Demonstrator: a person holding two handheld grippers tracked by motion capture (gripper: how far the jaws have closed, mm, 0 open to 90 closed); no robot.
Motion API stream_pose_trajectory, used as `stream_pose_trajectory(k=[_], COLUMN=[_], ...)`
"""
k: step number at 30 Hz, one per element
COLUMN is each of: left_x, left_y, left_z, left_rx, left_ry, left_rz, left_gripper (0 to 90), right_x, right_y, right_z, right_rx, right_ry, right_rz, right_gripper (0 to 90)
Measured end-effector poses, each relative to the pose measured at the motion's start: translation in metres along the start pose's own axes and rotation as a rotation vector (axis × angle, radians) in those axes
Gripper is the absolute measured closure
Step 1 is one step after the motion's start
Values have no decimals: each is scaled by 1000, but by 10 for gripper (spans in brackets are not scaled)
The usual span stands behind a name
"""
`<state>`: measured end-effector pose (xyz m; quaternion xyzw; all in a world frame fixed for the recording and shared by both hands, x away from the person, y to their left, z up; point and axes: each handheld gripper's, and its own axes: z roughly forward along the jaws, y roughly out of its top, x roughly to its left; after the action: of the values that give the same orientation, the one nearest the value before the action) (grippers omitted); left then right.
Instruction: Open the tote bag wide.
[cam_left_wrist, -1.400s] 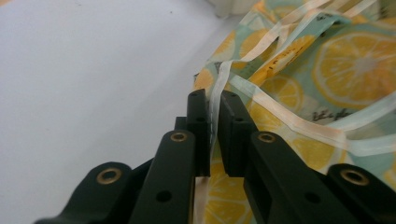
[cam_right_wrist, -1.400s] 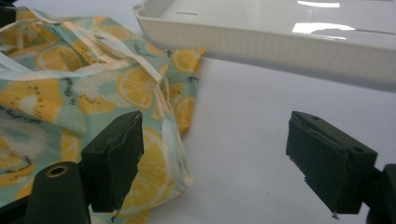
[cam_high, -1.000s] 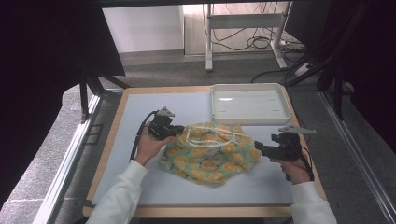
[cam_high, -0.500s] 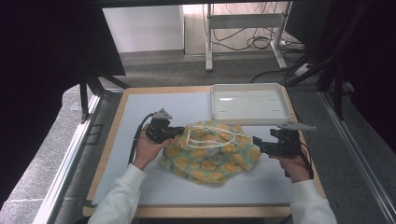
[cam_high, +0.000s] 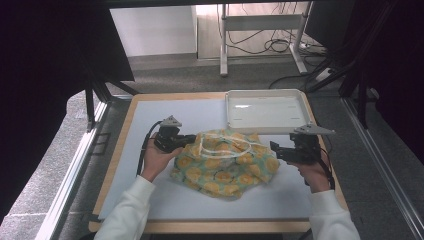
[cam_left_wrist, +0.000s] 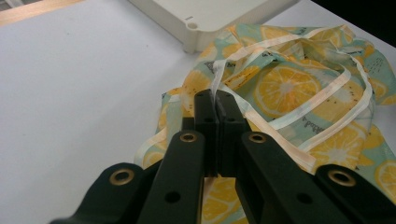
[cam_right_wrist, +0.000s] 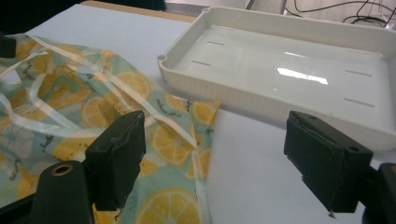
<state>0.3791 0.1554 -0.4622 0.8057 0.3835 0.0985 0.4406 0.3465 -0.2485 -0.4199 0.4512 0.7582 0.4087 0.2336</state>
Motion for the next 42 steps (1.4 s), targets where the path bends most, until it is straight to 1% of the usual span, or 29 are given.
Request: stream_pose_trajectory(k=[2,3,4,6,7,8,10,12,18,19,21,27,28,29,30,31,32,33,34,35,36,38,42], left_x=[1,1,1,2,2,2,1,1,-1,-1,-1,1,1,1,1,2,2,2,2,2,2,2,3], left_y=[0,0,0,-1,-1,-1,-1,-1,-1,-2,-2,-3,-3,-3,-3,-3,-3,-3,-3,-3,-3,-3,-3], left_z=[0,0,0,0,1,1,1,2,4,4,5,5,5,5,5,4,4,4,4,4,4,4,3], left_rx=[1,1,1,0,0,2,3,4,9,10,12,13,12,9,9,8,8,7,7,7,7,6,5], left_ry=[-1,-1,-1,-3,-1,-1,0,-3,-8,-8,-8,-2,-3,-3,-3,-3,-2,-2,-2,-2,-2,-2,-1], left_rz=[0,-1,-2,-3,-2,0,1,-1,3,2,0,-7,-8,-9,-9,-8,-9,-9,-9,-10,-10,-10,-15], left_gripper=[899,899,899,899,899,899,899,899,899,899,899,899,899,899,899,899,899,899,900,900,899,899,899], right_x=[4,7,7,11,14,15,15,15,11,11,10,11,10,10,10,11,11,11,11,11,11,11,11], right_y=[7,11,11,15,16,16,13,11,0,0,-3,-6,-6,-6,-6,-7,-7,-7,-7,-7,-7,-7,-6], right_z=[8,16,16,25,33,37,43,46,64,64,69,79,80,84,84,87,87,88,90,90,90,92,93], right_rx=[14,25,25,39,61,70,101,109,172,172,186,216,220,231,231,241,241,246,249,249,249,251,251], right_ry=[-7,10,10,22,32,31,25,19,12,12,22,32,35,46,46,53,53,56,59,59,66,81,87], right_rz=[-25,-41,-41,-62,-76,-77,-95,-98,-103,-103,-95,-107,-109,-112,-112,-115,-115,-116,-109,-109,-105,-111,-110], right_gripper=[214,220,220,222,221,221,222,223,231,231,234,276,290,334,334,393,393,414,497,497,527,605,744])
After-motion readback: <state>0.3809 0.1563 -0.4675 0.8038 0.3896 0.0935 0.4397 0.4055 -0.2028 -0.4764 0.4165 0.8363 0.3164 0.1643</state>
